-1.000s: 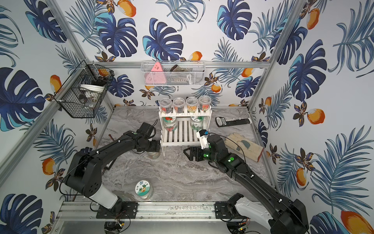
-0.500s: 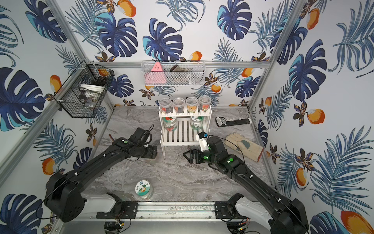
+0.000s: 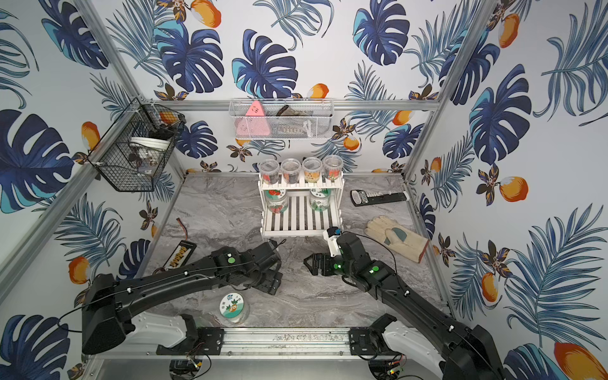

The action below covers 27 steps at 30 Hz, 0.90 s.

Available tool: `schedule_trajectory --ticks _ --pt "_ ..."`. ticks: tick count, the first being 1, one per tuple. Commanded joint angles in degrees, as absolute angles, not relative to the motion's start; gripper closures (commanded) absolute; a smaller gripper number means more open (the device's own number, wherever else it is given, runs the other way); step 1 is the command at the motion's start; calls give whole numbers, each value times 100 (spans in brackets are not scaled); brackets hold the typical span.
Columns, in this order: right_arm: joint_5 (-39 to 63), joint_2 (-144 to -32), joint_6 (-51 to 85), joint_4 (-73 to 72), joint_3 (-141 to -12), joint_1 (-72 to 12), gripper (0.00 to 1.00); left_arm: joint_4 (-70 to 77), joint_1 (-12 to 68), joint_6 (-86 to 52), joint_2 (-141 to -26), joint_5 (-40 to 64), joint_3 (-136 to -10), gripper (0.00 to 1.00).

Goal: Place the seed container on the shelf
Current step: Pick up the seed jar at the center of the board, then place the seed jar at the center of the board.

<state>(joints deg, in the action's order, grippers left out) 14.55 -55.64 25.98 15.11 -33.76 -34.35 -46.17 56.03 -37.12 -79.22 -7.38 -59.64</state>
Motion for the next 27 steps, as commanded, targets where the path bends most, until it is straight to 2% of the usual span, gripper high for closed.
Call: schedule_trajectory --ticks 1,8,14,21,25,27 --pt "1164 -5496 2697 1502 -3286 -3436 0 -4203 5723 -4179 -8075 -971 -6013 22" --pt "1046 -5361 2781 1350 -2903 -3436 0 -4072 5872 -4222 -8628 -1086 -6050 19" --pt "1209 -5392 2641 1276 -2835 -3437 0 -4267 5972 -4097 -8892 -1226 -6171 9" --pt "1519 -5257 2407 622 -2397 -3436 1 -4367 5971 -3991 -8881 -1200 -6232 3" --pt "1563 -5316 2508 421 -2287 -3437 1 -4393 5976 -3958 -8844 -1254 -6210 2" --pt "1661 -5368 2516 305 -2224 -3437 2 -4397 5976 -3916 -8841 -1268 -6193 5"
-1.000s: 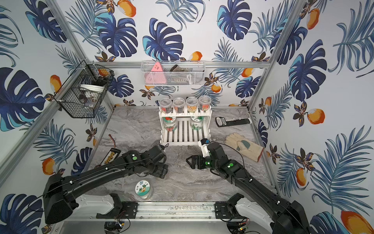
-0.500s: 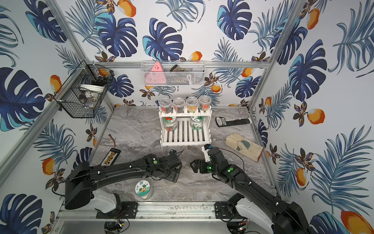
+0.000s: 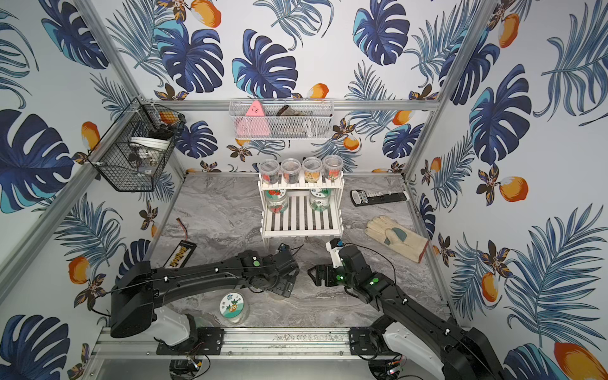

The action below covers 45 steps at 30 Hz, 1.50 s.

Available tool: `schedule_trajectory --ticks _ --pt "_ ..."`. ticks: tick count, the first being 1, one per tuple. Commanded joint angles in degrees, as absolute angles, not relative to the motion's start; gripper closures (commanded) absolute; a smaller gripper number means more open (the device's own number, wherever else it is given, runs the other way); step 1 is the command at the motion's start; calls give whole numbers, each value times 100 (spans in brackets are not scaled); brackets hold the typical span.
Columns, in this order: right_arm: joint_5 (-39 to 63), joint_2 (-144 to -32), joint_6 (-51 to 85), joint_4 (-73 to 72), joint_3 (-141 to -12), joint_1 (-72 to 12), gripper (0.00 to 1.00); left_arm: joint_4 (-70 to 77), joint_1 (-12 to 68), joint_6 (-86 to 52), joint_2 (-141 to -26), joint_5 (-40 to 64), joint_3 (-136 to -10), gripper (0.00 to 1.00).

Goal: Place the seed container on the shelf
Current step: Place the seed jar at the center of the board, then pick up the seed jar at the center of the board.

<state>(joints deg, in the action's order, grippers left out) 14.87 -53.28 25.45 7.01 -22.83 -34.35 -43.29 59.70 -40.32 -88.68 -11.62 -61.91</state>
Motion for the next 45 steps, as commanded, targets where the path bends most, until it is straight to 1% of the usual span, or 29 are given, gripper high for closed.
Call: schedule_trajectory --ticks 1,3,5,8,13,15,19,24,28,31,35,38,41,45 --pt "1714 -5378 2522 232 -2180 -3441 3 -4387 5975 -3895 -8825 -1229 -6181 7" --pt "1749 -5371 2540 77 -2091 -3438 4 -4357 5972 -3876 -8791 -1200 -6164 10" --pt "1725 -5329 2531 -61 -1993 -3437 4 -4314 5971 -3867 -8754 -1176 -6090 10" --pt "1653 -5274 2514 -130 -1918 -3437 4 -4387 5969 -3846 -8814 -1171 -6078 3" --pt "1736 -5332 2487 -179 -1921 -3437 4 -4425 5969 -3801 -8898 -1156 -6117 2" --pt "1782 -5359 2471 -248 -1892 -3437 4 -4395 5976 -3797 -8879 -1150 -6109 4" --pt "1817 -5319 2381 -513 -1761 -3454 5 -4429 5977 -3837 -8729 -1125 -6209 12" --pt "1863 -5173 1928 -1066 -1602 -3573 8 -4779 5814 -3917 -8332 -1019 -6503 17" --pt "1869 -5074 1164 -1815 -1442 -3867 10 -5454 5244 -4067 -8217 -528 -6888 17" --pt "1618 -5069 350 -2299 -1368 -4318 9 -5844 5160 -4126 -8239 -489 -7274 17" --pt "1296 -5388 -680 -2800 -1420 -4948 8 -5646 5141 -4310 -8080 -235 -7330 21" --pt "1184 -5726 -896 -3362 -1435 -5188 6 -5581 5142 -4370 -8016 -164 -7347 22" --pt "1267 -6021 -842 -3998 -1396 -5246 3 -5603 5142 -4365 -7985 -176 -7391 23" --pt "1594 -6422 -779 -4231 -1580 -5272 1 -5493 5142 -4368 -7934 -90 -7366 24"
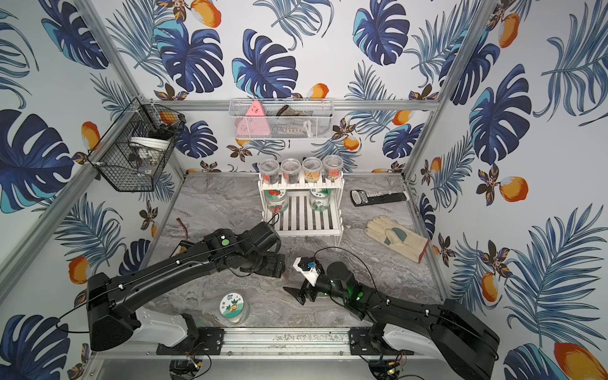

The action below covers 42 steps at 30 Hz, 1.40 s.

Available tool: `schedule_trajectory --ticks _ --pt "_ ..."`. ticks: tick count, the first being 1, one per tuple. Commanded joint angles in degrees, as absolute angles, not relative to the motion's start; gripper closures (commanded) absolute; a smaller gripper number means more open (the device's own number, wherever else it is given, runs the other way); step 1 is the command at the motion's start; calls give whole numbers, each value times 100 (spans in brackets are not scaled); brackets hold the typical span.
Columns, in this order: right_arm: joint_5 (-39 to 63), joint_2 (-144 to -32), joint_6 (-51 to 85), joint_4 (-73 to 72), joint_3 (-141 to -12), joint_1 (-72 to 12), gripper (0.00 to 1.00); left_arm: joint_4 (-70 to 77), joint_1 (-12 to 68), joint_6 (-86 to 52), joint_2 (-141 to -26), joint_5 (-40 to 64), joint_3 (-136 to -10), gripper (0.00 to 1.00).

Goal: Place the seed container on the shelf
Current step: Pick up the seed jar at the center of the board.

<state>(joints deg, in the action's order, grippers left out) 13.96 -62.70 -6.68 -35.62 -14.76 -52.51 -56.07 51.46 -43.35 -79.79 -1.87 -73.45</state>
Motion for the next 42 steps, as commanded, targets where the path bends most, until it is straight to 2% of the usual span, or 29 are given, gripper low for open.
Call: schedule_trajectory --ticks 1,7,18,38,42 --pt "1668 -6524 -746 -4334 -1607 -5273 0 -5469 5139 -4376 -7931 -96 -7365 24" --pt "1969 -7046 -590 -4623 -1895 -5300 0 -5473 5143 -4360 -7945 -99 -7383 25" --pt "1901 -7848 -120 -5650 -1925 -5322 0 -5367 5142 -4352 -7847 -44 -7366 25" --pt "1916 -8359 75 -6640 -1774 -5317 1 -5021 5142 -4302 -7587 333 -7173 26" --pt "1855 -8340 86 -6612 -1810 -5318 5 -5115 5142 -4273 -7602 253 -7181 25"
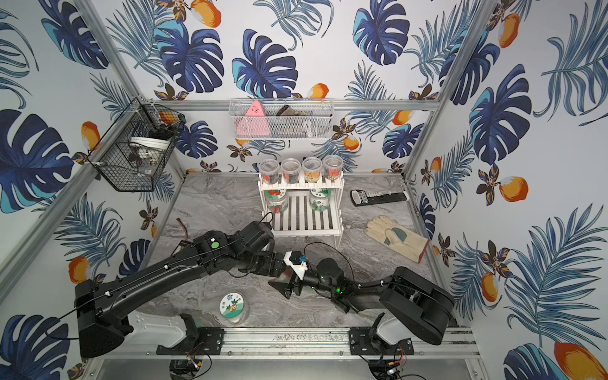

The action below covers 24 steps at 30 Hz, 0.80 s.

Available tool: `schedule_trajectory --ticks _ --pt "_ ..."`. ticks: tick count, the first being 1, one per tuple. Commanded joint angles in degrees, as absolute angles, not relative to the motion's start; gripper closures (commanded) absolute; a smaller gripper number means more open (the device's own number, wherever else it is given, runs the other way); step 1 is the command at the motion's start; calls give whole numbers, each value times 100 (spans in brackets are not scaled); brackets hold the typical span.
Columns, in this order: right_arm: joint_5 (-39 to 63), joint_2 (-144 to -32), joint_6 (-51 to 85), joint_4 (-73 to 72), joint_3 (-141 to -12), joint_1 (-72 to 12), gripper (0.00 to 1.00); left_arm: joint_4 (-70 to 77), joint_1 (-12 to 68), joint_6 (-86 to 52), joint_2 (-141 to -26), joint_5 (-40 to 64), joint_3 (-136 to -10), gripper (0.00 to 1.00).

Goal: Place the seed container on the shelf
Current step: Pick up the seed jar at the center of the board.

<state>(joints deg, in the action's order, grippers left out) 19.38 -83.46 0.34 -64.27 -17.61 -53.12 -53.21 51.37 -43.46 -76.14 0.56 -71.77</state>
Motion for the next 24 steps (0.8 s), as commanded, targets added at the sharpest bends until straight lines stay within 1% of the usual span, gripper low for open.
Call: schedule_trajectory --ticks 1,6,8,12,18,21,24 --pt "1846 -8313 91 -6597 -1811 -5317 8 -5141 5145 -4272 -7603 217 -7189 25" --pt "1756 -8227 117 -6513 -1776 -5313 16 -5175 5142 -4202 -7570 149 -7233 17" --pt "1714 -8215 181 -6534 -1758 -5309 19 -5182 5142 -4157 -7575 119 -7257 12" --pt "1608 -8183 242 -6523 -1767 -5309 21 -5134 5142 -4092 -7522 120 -7277 2" --pt "1403 -8234 290 -6626 -1767 -5283 23 -4845 5142 -4048 -7134 89 -7172 1" --pt "1240 -8236 337 -6721 -1767 -5255 23 -4822 5142 -4104 -6855 -249 -7104 1" --pt "1017 -8212 353 -6688 -1855 -5176 23 -4921 5142 -4298 -6484 -879 -6994 1"
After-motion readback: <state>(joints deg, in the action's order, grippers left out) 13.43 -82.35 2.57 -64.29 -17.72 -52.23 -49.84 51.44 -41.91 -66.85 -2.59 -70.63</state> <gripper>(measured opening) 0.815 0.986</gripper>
